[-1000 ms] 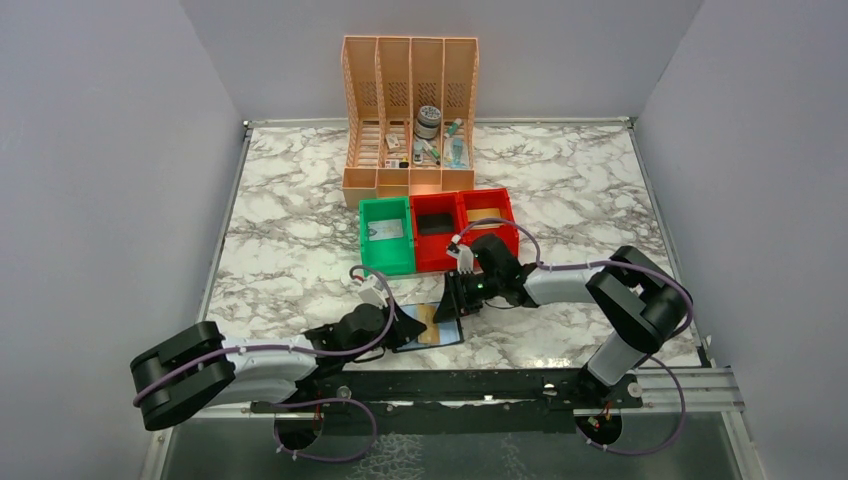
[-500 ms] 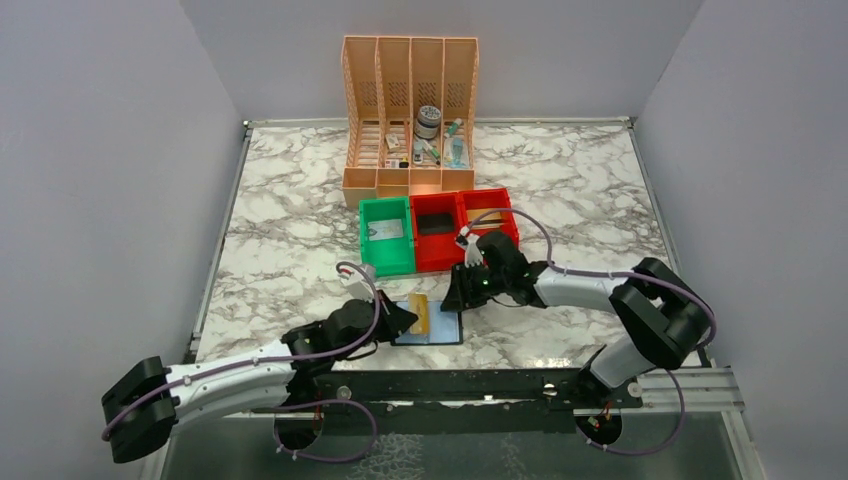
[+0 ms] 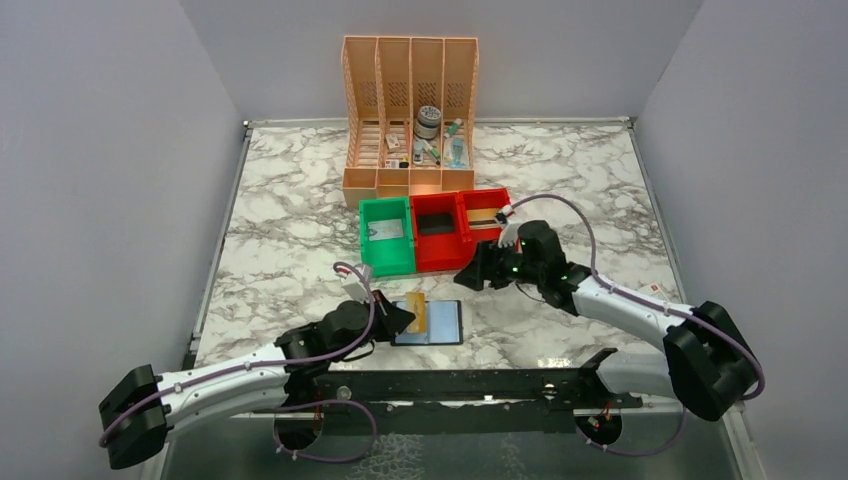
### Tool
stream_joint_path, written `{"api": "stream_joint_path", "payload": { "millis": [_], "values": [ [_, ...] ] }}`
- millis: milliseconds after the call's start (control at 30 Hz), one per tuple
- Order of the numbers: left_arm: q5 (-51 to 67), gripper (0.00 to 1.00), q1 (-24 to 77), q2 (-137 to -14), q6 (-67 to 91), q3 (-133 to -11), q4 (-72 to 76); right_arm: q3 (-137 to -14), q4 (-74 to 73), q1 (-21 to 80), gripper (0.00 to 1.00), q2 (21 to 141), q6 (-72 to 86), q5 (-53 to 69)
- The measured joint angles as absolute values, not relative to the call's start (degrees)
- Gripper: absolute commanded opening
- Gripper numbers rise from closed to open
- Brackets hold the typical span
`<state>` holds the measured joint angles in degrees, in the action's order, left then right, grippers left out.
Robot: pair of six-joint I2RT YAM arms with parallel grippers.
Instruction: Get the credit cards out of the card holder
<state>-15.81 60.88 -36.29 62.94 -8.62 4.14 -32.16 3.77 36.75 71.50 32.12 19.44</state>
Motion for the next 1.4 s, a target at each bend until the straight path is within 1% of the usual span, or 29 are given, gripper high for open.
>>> {"api": "stream_joint_path", "payload": {
  "millis": [133, 233, 333, 433, 633, 800, 933, 1067, 1267, 1400],
  "values": [
    [-11.6, 0.00, 59.2, -40.8, 61.5, -8.6, 10.1, -28.4, 7.5, 30.6, 0.71, 69.7, 33.1, 23.9],
    [-7.0, 0.00, 55.3, -43.3, 61.1, -8.5, 15.4, -26.2, 12.4, 30.3, 0.71, 69.4, 34.5, 29.6],
    [-2.3, 0.00, 51.0, -44.8, 61.1, -8.5, 19.8, -23.1, 20.4, 30.4, 0.71, 70.0, 37.8, 35.2],
    [1.5, 0.00, 49.3, -45.3, 61.1, -8.5, 23.4, -20.6, 29.1, 30.4, 0.71, 73.2, 41.7, 40.8],
    [6.5, 0.00, 48.8, -47.9, 63.0, -6.3, 33.6, -20.0, 40.7, 30.4, 0.65, 81.2, 47.1, 49.3],
    [8.8, 0.00, 48.8, -50.8, 64.6, -5.6, 39.0, -19.7, 45.9, 31.3, 0.55, 82.2, 49.6, 51.8],
    [9.9, 0.00, 48.8, -52.3, 65.1, -5.6, 42.4, -22.1, 48.2, 34.3, 0.47, 85.2, 51.8, 51.9],
    [10.2, 0.00, 48.8, -53.5, 65.8, -5.6, 44.7, -23.5, 51.8, 36.4, 0.45, 87.4, 54.4, 51.8],
    [10.1, 0.00, 48.8, -53.8, 67.0, -5.5, 46.1, -23.5, 51.8, 36.4, 0.41, 86.7, 54.6, 51.7],
    [10.2, 0.00, 48.8, -53.5, 67.4, -5.5, 46.4, -23.5, 50.1, 36.1, 0.35, 84.5, 54.2, 51.6]
  ]
}}
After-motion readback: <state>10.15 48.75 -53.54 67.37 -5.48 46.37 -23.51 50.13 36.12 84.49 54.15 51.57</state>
